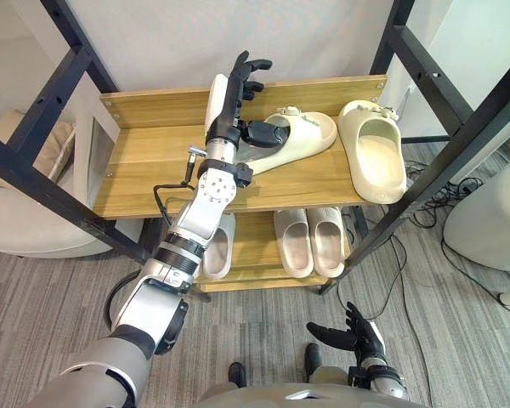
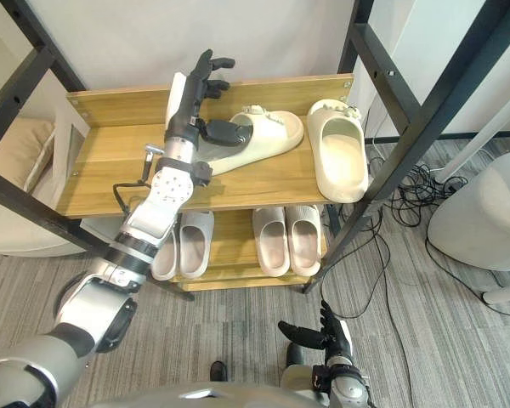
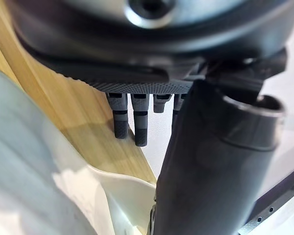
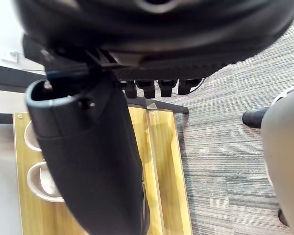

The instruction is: Organize the slippers on the shoe rack

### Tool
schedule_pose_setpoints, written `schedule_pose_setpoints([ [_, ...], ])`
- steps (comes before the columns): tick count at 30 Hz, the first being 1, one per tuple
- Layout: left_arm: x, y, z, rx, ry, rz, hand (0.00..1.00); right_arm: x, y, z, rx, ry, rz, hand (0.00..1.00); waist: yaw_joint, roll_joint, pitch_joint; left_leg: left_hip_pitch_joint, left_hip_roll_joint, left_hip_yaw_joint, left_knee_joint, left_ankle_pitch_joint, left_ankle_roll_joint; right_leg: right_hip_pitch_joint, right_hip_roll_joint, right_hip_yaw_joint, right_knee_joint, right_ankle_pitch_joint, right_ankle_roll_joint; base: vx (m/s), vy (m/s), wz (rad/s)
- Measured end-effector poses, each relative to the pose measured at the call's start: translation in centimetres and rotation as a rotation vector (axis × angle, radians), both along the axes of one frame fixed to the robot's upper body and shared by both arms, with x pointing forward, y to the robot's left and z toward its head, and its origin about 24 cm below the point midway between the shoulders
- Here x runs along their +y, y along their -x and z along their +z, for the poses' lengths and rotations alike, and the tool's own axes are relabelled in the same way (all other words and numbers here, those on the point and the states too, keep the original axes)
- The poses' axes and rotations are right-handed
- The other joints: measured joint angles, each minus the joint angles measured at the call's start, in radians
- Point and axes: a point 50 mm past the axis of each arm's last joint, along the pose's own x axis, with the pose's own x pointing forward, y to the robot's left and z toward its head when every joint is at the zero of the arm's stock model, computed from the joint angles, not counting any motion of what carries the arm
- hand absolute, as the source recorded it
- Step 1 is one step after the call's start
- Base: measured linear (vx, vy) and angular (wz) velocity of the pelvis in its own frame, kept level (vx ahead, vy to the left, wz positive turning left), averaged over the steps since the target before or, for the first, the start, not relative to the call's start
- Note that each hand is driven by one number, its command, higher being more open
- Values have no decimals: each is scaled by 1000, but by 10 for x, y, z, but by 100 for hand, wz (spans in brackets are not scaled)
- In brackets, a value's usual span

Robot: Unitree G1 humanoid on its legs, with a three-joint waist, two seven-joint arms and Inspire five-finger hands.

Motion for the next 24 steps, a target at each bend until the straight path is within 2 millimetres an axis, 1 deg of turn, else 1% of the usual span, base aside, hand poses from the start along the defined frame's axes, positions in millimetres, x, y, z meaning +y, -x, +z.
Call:
schedule_pose_setpoints([
  [4,-9,5,-3,12,43,-38,100,1,0,0,3,-2,6,100,2,-2,2,8,-4,-6,-1,2,3,11,-4,-7,0,-1,0,2,10,5],
  [6,-10,9,-4,5,53,-47,100,3,-1,0,2,-3,15,100,3,-4,3,9,-4,-7,0,2,3,13,-3,-9,0,-1,0,0,4,2],
  [8,-8,11,-10,13,57,-47,100,3,-1,0,2,-4,19,100,4,-7,5,12,-4,-12,0,2,3,19,-3,-18,0,-1,0,1,0,6],
  [15,6,19,-45,112,49,-5,100,3,-1,-2,10,-3,23,100,10,-10,7,16,-4,-21,0,3,3,27,-3,-28,0,-1,-1,-3,3,3],
  [17,7,20,-47,121,56,-5,100,3,-1,-2,11,-3,24,100,11,-11,7,16,-4,-23,0,3,3,28,-3,-29,0,-1,-1,0,0,0],
  [24,11,22,-47,116,63,2,100,4,-3,-3,19,-4,28,100,10,-17,11,21,-4,-24,0,3,3,33,-4,-31,0,0,0,0,0,0],
])
